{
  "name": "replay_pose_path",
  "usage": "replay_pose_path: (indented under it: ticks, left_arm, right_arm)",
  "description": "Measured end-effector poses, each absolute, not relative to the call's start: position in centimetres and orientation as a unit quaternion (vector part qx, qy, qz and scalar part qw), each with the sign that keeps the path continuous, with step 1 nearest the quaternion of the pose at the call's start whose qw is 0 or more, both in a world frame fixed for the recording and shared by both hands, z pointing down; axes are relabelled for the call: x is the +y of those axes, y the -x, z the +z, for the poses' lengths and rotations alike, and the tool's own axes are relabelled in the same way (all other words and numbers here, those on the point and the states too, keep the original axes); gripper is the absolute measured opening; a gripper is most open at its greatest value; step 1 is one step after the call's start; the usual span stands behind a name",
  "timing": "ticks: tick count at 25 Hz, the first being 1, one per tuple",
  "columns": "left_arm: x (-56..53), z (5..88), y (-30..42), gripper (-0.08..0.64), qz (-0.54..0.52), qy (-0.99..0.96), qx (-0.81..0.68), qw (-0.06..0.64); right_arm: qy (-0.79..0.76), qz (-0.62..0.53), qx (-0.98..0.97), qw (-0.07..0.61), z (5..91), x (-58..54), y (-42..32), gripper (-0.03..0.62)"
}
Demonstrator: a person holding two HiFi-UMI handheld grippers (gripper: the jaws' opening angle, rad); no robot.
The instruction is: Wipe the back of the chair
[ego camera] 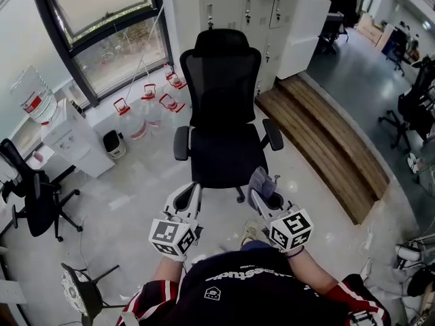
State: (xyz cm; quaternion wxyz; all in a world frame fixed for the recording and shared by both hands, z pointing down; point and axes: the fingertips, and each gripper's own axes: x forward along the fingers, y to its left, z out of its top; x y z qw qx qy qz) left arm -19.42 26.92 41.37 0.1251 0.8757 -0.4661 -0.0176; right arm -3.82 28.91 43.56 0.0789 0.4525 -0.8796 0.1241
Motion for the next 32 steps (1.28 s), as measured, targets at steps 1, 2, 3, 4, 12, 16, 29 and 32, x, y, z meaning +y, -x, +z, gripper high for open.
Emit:
replay_pose_path:
  ticks: [1,2,3,4,12,16,29,32]
  left_arm:
    - [27.4,41.4,19.1,0.025,-0.02,-0.878,-0.462,0.126]
    - [27.8,41.4,18.7,0.025,-0.023,-0.879,-0.458,0.127]
    - [28.2,41.4,18.3,0.025,-0.025,-0.881,-0.455,0.128]
    - [28.7,41.4,17.9,0.025,-0.026,-0.882,-0.452,0.127]
    - [30.3,39.5,14.8,0.025,-0.025,-0.884,-0.453,0.111]
    - [30.6,39.0,12.2,0.025,-0.021,-0.886,-0.452,0.105]
    - [32.7,37.6,8.0,0.025,0.002,-0.887,-0.453,0.087]
    - [33.0,37.6,7.9,0.025,0.003,-0.886,-0.456,0.086]
  right_arm:
    - [-0.46,0.123,-0.876,0.079,43.5,29.6,3.2,0.067]
    - [-0.467,0.121,-0.872,0.078,43.5,30.1,2.6,0.067]
    - [-0.473,0.119,-0.869,0.077,43.4,30.5,2.0,0.067]
    - [-0.478,0.117,-0.867,0.075,43.3,31.0,1.4,0.067]
    - [-0.498,0.083,-0.861,0.053,40.9,32.9,-1.8,0.067]
    - [-0.486,0.072,-0.87,0.049,40.2,33.8,-3.2,0.067]
    - [-0.487,0.038,-0.872,0.031,37.3,35.3,-6.7,0.066]
    - [-0.485,0.031,-0.873,0.034,37.4,35.6,-6.6,0.066]
